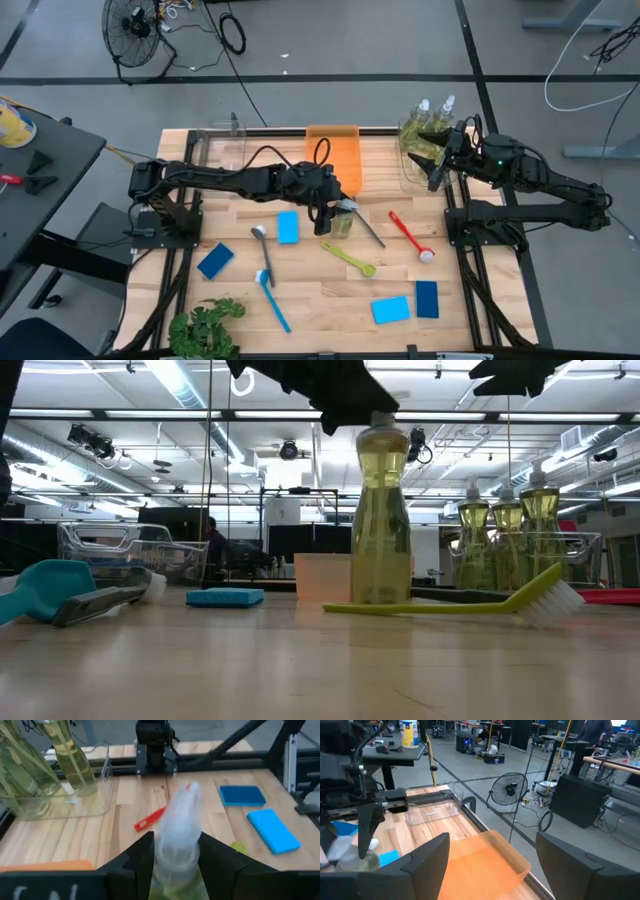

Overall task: Pick & Place Kitchen Sink Supplies
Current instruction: Put the yellow dish soap into the right transparent bin

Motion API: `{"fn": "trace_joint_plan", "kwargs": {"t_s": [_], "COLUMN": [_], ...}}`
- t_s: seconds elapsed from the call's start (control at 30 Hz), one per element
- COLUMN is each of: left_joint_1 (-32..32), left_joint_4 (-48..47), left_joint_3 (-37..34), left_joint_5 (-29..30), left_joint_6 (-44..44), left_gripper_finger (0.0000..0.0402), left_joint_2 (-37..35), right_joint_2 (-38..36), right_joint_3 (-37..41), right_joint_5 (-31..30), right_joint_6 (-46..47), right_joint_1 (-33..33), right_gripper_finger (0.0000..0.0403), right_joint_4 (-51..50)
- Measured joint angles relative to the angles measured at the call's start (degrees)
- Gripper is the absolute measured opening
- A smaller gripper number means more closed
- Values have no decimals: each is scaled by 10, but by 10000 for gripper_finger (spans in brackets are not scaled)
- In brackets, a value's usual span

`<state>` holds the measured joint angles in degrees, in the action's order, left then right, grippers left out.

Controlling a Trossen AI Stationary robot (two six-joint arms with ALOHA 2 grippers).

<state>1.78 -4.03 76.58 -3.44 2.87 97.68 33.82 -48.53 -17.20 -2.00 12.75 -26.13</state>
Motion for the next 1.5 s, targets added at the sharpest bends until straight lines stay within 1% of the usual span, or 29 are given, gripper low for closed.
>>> {"fn": "trace_joint_plan", "kwargs": {"t_s": [0.1, 0.2, 0.37, 0.47, 0.53, 0.67, 0.8, 0.93, 1.03, 1.13, 1.23, 1.5], "left_joint_1": [0, 0, -1, -3, -6, -17, -28, -35, -37, -37, -37, -36], "left_joint_4": [7, 6, 5, -10, -9, -40, -94, -154, -158, -168, -170, -178], "left_joint_3": [1, 1, 1, 11, 25, 66, 116, 172, 199, 226, 245, 252], "left_joint_5": [15, 22, 22, 21, 21, 21, 21, 21, 21, 21, 25, 38], "left_joint_6": [-2, -3, -10, -11, -11, -9, -7, -7, -5, 6, 12, 13], "left_gripper_finger": [172, 202, 246, 259, 262, 263, 263, 264, 264, 264, 264, 264], "left_joint_2": [-3, -2, -6, -15, -18, -28, -35, -35, -36, -34, -35, -35], "right_joint_2": [0, 0, 1, 3, 6, 19, 49, 90, 123, 156, 183, 253], "right_joint_3": [0, 0, 0, 0, 0, 0, 0, 0, 1, 1, 1, 1], "right_joint_5": [2, 3, 3, 32, 63, 118, 159, 179, 186, 217, 253, 272], "right_joint_6": [0, 2, 49, 70, 74, 81, 90, 79, 65, 38, 7, -4], "right_joint_1": [0, 0, 0, 0, 0, 0, -1, -12, -25, -40, -57, -88], "right_gripper_finger": [294, 294, 294, 294, 294, 294, 294, 294, 294, 294, 294, 294], "right_joint_4": [0, 0, 0, 0, 1, 5, 7, 18, 49, 84, 111, 148]}}
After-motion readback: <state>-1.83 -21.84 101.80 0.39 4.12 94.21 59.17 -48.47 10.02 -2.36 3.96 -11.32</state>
